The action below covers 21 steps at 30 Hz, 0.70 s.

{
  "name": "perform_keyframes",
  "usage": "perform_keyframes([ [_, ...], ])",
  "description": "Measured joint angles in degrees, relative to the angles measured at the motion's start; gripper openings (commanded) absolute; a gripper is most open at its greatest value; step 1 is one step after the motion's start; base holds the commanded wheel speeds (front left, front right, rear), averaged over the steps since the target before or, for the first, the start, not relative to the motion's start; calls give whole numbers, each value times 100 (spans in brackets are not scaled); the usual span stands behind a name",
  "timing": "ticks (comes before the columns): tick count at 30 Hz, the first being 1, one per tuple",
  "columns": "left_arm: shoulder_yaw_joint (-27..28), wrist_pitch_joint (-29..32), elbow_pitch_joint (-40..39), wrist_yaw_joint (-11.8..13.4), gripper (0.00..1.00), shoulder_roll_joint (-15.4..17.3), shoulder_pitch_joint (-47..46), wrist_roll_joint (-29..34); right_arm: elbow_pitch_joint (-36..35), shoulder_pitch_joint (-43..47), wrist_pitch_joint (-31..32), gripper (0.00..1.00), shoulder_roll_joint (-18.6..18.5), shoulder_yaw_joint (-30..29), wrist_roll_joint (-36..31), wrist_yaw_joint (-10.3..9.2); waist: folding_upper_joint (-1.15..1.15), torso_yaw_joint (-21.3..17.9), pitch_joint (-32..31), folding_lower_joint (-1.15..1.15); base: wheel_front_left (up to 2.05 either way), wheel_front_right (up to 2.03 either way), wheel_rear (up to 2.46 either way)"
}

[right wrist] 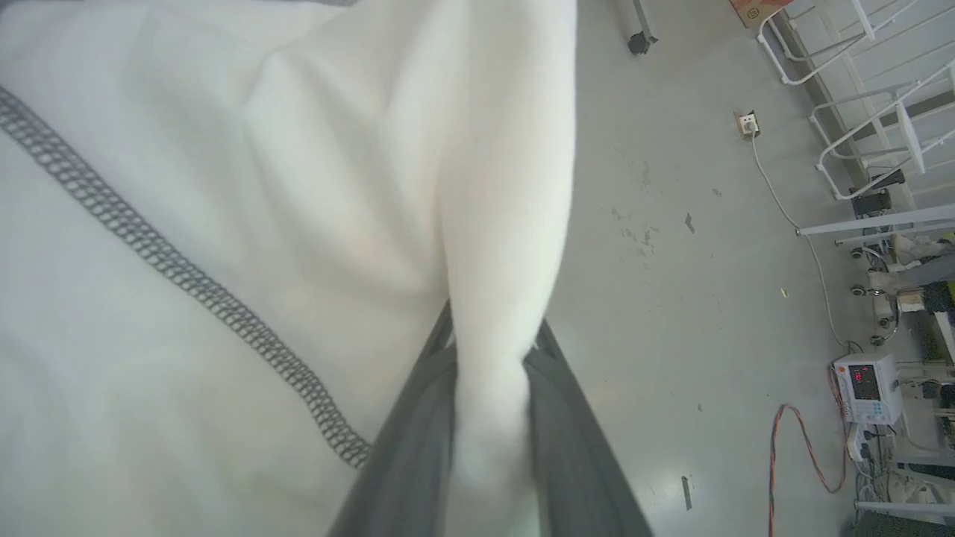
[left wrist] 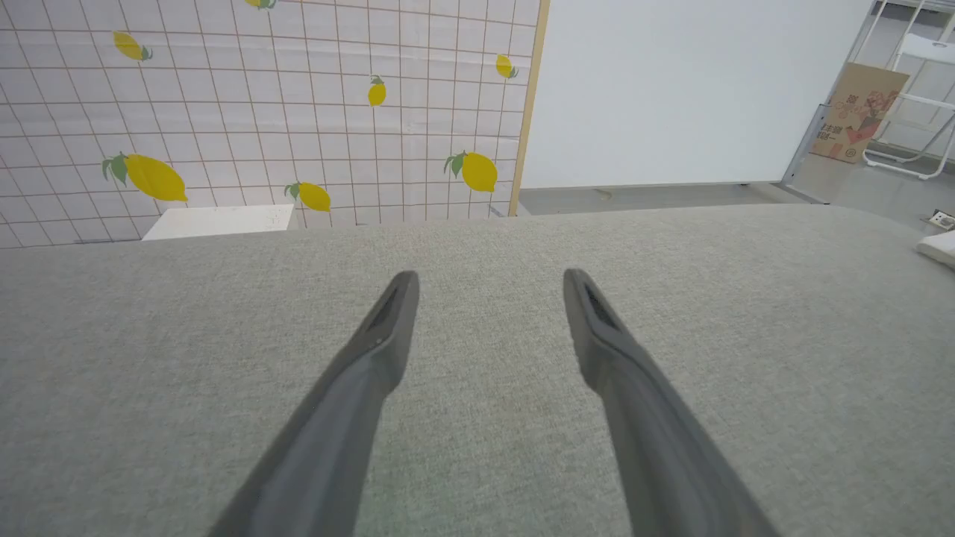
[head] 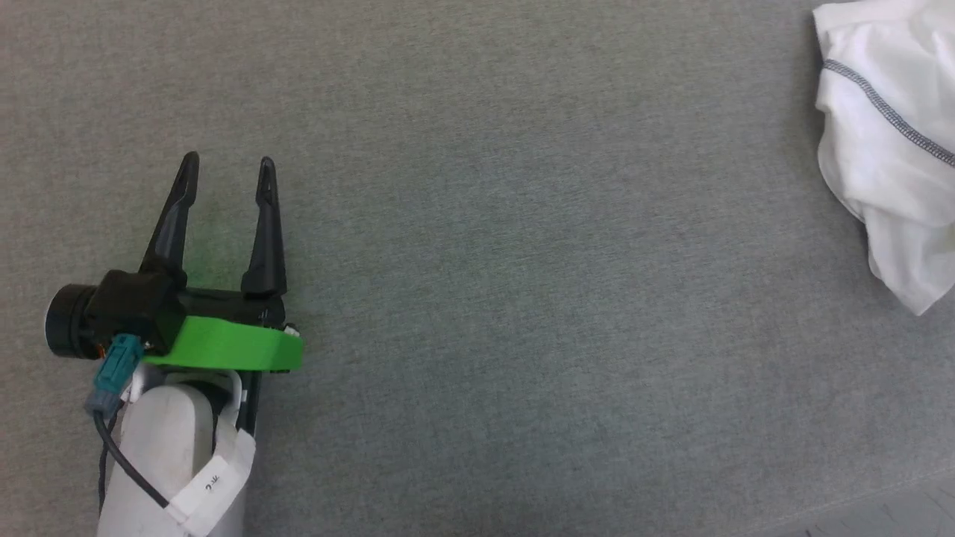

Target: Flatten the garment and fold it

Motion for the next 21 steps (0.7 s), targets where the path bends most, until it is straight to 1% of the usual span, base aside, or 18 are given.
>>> perform_keyframes([
  [1,2,-5,26,1,100,0,1,0,47,-7,21,100,27,-67,-44,0,0,18,-5,0,0,0,0],
  [4,-14,-16,175,16,100,-35,8,-20,125,-6,21,100,74,-211,-213,0,0,65,-98,0,0,0,0],
  [8,-44,-85,407,20,100,-130,53,-98,67,85,-315,100,104,-294,-215,0,0,131,-363,0,0,0,0],
  [10,-55,-118,550,40,100,-190,123,-141,20,227,-612,100,198,-283,12,0,0,180,-552,0,0,0,0],
  [14,-38,-142,779,43,100,-285,312,-250,-268,623,-1226,100,405,22,474,0,0,279,-939,-1,0,0,0],
  [18,-37,-158,927,48,100,-345,534,-305,-801,1131,-1785,100,609,409,1094,0,0,400,-1371,-1,0,0,0],
  [21,-29,-158,957,60,100,-385,618,-415,-1271,1555,-2052,100,732,608,1539,0,0,512,-1665,-1,0,0,0],
])
